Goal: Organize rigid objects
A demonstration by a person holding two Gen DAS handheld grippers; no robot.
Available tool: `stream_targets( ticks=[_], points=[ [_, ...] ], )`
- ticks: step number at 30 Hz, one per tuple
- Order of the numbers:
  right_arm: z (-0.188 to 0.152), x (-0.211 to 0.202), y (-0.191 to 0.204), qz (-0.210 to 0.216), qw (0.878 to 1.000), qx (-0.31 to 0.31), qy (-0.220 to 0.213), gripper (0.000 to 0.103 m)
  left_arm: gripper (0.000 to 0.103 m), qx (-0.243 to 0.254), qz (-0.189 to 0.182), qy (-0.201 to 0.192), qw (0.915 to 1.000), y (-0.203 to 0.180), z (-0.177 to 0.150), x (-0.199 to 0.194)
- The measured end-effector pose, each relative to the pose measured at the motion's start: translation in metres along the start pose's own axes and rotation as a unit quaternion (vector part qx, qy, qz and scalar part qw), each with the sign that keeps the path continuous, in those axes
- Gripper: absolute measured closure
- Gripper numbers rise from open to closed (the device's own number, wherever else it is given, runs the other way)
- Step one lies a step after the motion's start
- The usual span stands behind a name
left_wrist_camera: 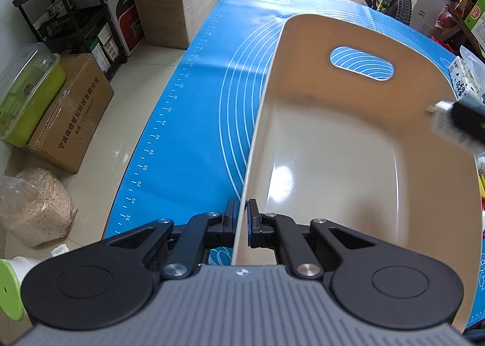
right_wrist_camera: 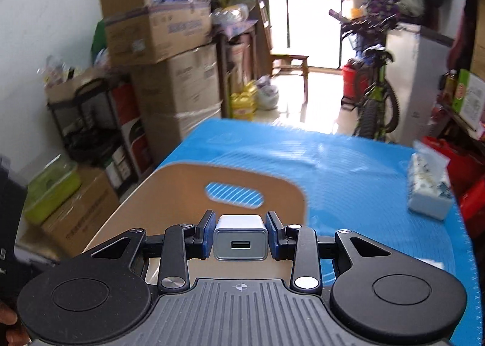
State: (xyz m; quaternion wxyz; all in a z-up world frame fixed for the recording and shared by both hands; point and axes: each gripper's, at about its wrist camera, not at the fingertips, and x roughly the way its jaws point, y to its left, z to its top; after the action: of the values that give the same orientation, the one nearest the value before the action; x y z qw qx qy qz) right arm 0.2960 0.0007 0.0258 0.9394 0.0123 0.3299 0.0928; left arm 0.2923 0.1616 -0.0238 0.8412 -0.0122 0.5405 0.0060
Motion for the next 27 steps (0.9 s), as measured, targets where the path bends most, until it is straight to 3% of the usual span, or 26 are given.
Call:
stream_targets(
  ticks=[9, 18, 27],
  points=[
    [-0.028, 0.037, 0.028, -0.007, 0.995, -0.052, 0.087, 0.061, 0.095, 0.000, -0.003, 0.000, 1.0000, 0.002, -0.001, 0.000],
    [-0.041, 0.064, 0.036, -0.009, 0.980, -0.083, 0.178, 0.060, 0.096, 0.000, -0.004, -0.002, 1.0000, 0.000, -0.001, -0.001],
    [-0.032, 0.039, 0.027, 0.011, 0.987, -0.061, 0.151, 0.044, 0.095, -0.001, -0.004, 0.000, 1.0000, 0.000, -0.002, 0.000]
  ],
)
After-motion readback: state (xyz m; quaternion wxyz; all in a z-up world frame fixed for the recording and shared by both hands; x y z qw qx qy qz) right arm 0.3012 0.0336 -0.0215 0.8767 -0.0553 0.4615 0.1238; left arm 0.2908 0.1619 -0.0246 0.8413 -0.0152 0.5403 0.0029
